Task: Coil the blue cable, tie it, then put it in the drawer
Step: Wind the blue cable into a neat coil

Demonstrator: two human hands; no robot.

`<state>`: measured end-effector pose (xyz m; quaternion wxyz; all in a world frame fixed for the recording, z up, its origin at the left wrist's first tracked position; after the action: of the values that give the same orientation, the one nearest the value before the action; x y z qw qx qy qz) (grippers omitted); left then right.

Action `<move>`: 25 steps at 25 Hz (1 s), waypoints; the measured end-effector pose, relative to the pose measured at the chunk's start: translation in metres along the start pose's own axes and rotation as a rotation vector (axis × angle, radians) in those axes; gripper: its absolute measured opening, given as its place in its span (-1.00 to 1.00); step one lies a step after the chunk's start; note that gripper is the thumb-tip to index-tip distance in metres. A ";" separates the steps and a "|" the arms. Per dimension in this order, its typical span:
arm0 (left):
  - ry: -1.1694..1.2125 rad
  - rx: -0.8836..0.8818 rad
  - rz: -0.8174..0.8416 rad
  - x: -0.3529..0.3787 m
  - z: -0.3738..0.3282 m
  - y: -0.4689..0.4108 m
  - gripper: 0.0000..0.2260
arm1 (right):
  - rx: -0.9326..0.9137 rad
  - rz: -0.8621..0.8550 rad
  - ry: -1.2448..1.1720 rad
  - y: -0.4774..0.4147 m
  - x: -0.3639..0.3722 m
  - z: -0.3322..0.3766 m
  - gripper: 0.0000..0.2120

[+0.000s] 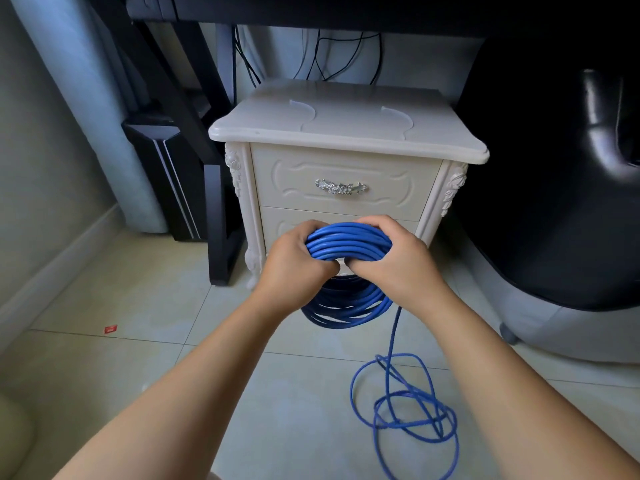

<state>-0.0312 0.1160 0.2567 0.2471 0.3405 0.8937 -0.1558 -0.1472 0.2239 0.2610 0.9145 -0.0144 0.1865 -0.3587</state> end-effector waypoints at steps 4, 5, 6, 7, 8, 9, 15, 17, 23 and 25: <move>0.241 -0.148 -0.017 0.002 0.005 -0.003 -0.69 | 0.135 0.041 -0.211 0.001 -0.009 -0.007 -0.58; 0.317 -0.188 -0.039 0.002 0.006 -0.004 -0.70 | 0.154 0.026 -0.263 0.001 -0.008 -0.010 -0.56; 0.397 -0.226 -0.063 0.002 0.008 -0.005 -0.71 | 0.176 0.002 -0.327 0.001 -0.006 -0.014 -0.55; 0.474 -0.258 -0.084 0.003 0.009 -0.005 -0.73 | 0.206 -0.028 -0.409 0.001 -0.002 -0.018 -0.53; 0.546 -0.286 -0.097 0.004 0.009 -0.004 -0.76 | 0.240 -0.055 -0.504 0.002 0.003 -0.021 -0.52; 0.617 -0.310 -0.102 0.007 0.009 -0.003 -0.77 | 0.273 -0.082 -0.593 0.003 0.007 -0.024 -0.50; 0.762 -0.364 0.035 0.019 0.017 0.001 -0.81 | 0.303 -0.202 -0.606 0.001 0.009 -0.026 -0.65; 0.715 -0.381 0.104 0.017 0.016 0.001 -0.80 | 0.273 -0.245 -0.534 0.000 0.005 -0.024 -0.67; 0.276 -0.087 0.132 0.000 0.007 -0.001 -0.48 | 0.131 -0.239 -0.308 -0.007 -0.009 -0.011 -0.62; 0.080 0.058 0.092 -0.004 0.003 0.000 -0.35 | 0.041 -0.155 -0.078 -0.006 -0.009 -0.003 -0.56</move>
<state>-0.0278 0.1124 0.2559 0.2078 0.3941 0.8815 -0.1566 -0.1578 0.2259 0.2619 0.8908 -0.0240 0.1415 -0.4312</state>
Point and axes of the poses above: each hand's wrist, its own y-axis away from the middle knuckle, its own x-axis out of the palm, z = x × y, the point moved 3 cm from there along -y, towards the middle knuckle, and after that the axes turned 11 degrees about -y, right-handed, at the moved point
